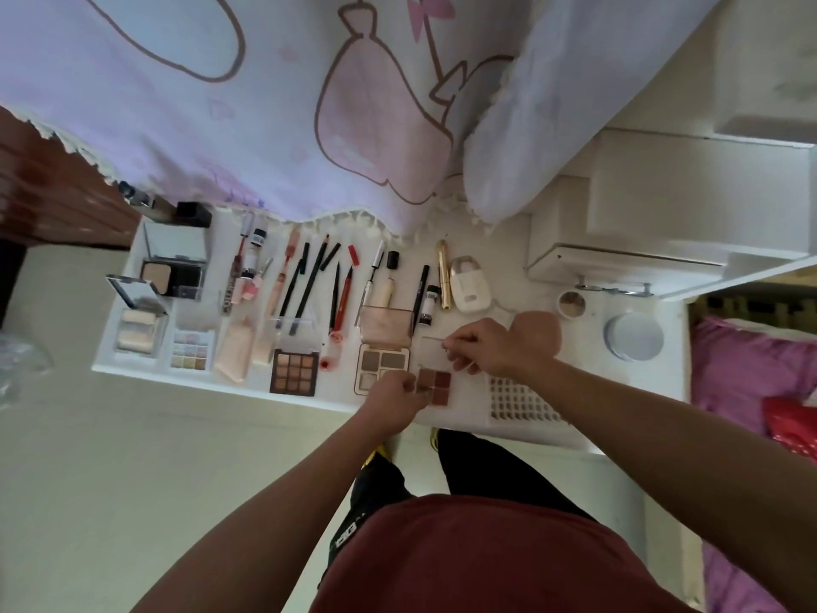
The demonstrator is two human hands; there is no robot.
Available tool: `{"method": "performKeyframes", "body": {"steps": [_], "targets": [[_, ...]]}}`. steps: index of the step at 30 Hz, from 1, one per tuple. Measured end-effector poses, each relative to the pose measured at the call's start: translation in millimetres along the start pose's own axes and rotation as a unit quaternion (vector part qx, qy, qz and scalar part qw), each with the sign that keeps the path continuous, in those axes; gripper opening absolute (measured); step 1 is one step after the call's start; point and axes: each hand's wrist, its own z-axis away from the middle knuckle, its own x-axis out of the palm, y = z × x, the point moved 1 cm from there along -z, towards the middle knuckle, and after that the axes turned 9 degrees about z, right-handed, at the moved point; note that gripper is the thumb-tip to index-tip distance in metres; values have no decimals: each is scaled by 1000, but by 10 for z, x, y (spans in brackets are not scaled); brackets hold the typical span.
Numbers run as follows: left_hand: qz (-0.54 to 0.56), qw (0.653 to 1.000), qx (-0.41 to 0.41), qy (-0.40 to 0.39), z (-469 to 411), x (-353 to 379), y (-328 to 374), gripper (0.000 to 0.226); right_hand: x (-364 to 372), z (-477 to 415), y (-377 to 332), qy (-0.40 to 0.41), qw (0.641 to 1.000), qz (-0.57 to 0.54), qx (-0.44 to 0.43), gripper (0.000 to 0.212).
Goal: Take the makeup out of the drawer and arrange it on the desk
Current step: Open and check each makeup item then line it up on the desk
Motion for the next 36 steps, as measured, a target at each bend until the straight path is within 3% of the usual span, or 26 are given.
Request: {"method": "performKeyframes", "body": {"steps": [6,8,13,24,31,36], "targets": [[14,1000,3,23,62,-41,62,10,-167,-61,-59,37,993,114,3,19],[28,999,-2,39,81,-93,80,24,-296,-94,-156,76,986,152,-8,18],[25,997,17,64,117,-247,135,24,-506,-331,-531,123,966,224,-34,12],[51,992,45,109,136,-417,70,27,-353,-858,-1069,152,911,381,50,26],[51,988,68,129,190,-498,37,26,-229,-959,-1095,141,923,342,104,25],[62,985,85,137,206,-656,68,24,-378,-842,-1082,189,952,230,64,26]]}}
